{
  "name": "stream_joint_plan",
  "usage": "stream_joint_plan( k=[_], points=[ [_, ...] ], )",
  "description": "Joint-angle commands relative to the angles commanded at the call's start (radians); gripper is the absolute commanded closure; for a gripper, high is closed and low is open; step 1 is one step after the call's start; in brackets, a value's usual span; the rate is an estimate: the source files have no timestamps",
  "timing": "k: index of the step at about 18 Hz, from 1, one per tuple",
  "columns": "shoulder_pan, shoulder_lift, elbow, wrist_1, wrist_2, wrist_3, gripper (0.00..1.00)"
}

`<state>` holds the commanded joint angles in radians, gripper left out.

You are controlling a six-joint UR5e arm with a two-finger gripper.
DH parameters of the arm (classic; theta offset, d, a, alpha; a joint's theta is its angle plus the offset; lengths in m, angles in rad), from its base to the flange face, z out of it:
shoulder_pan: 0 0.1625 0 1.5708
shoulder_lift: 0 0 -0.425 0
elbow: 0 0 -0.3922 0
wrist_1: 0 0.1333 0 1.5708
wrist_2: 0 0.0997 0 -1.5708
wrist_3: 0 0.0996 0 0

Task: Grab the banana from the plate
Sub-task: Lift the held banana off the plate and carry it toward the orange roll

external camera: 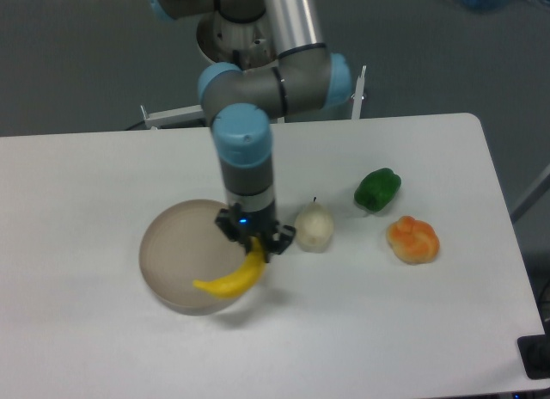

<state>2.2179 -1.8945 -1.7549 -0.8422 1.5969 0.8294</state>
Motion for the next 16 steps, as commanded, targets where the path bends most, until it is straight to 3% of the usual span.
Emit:
stream_joint_plan(
  k=[5,9,12,16],
  points=[
    [0.124,0.015,0.015,-0.002,0.0,0.226,0.67],
    [0.18,0.0,0.098,-0.026,-0.003,0.348,0.67],
    [0.192,-0.029,0.166,-0.028,-0.009,0.364,0.67],
    [0.189,-0.051,0.186,-0.026,-0.003,0.364,0.67]
  ],
)
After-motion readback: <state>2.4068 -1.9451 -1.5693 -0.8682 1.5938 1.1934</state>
